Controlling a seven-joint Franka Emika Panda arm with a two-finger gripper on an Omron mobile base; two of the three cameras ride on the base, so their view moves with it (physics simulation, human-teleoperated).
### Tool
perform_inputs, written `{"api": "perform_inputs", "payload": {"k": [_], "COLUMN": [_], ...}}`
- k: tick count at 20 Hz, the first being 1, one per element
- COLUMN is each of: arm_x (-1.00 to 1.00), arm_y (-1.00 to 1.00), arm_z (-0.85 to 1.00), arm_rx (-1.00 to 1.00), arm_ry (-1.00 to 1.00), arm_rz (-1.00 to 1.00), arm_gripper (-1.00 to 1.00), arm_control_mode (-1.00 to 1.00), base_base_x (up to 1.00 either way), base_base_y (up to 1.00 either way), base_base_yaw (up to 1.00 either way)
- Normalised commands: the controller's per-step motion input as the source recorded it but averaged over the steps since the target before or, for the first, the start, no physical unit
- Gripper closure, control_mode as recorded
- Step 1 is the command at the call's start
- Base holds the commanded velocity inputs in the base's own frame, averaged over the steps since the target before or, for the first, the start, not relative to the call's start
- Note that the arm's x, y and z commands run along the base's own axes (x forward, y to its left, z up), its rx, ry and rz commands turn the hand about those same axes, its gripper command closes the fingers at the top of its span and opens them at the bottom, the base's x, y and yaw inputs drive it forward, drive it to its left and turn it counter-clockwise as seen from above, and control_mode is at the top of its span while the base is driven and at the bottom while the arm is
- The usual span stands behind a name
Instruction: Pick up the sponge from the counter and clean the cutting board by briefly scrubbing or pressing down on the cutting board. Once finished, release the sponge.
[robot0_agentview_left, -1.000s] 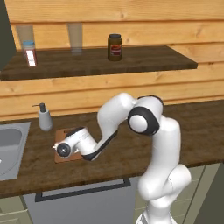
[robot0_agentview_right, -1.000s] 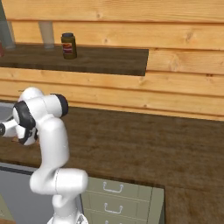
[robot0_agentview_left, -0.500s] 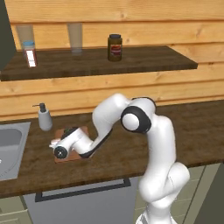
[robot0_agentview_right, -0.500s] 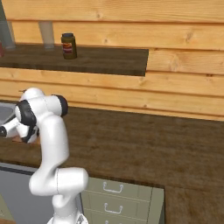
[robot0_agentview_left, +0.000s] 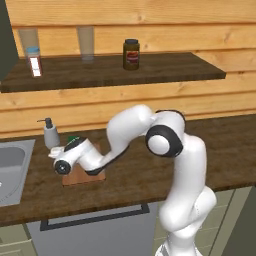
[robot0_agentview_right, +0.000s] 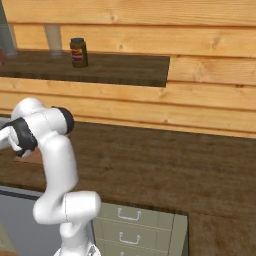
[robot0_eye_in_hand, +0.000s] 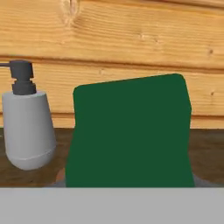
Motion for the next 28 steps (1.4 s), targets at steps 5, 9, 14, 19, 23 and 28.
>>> {"api": "perform_inputs", "payload": {"k": [5,9,14,19,23,28], "arm_x": [-0.28,-0.59,-0.92,-0.99,-0.63,-0.13], "arm_y": [-0.09,0.0,-0.12,-0.09,-0.55,-0.5], "arm_z": [0.96,0.49,0.43,0.07,-0.15,-0.74], "arm_rx": [0.24,0.34,0.56,0.66,0.77,0.59], "arm_ry": [-0.18,0.0,0.0,0.05,0.3,0.01], "arm_rz": [-0.18,-0.4,-0.44,-0.5,-0.48,-0.26], "arm_gripper": [1.0,1.0,1.0,1.0,1.0,1.0], "arm_control_mode": [-1.0,-1.0,-1.0,-1.0,-1.0,-1.0], "base_base_x": [0.0,0.0,0.0,0.0,0.0,0.0], "base_base_y": [0.0,0.0,0.0,0.0,0.0,0.0], "base_base_yaw": [0.0,0.0,0.0,0.0,0.0,0.0]}}
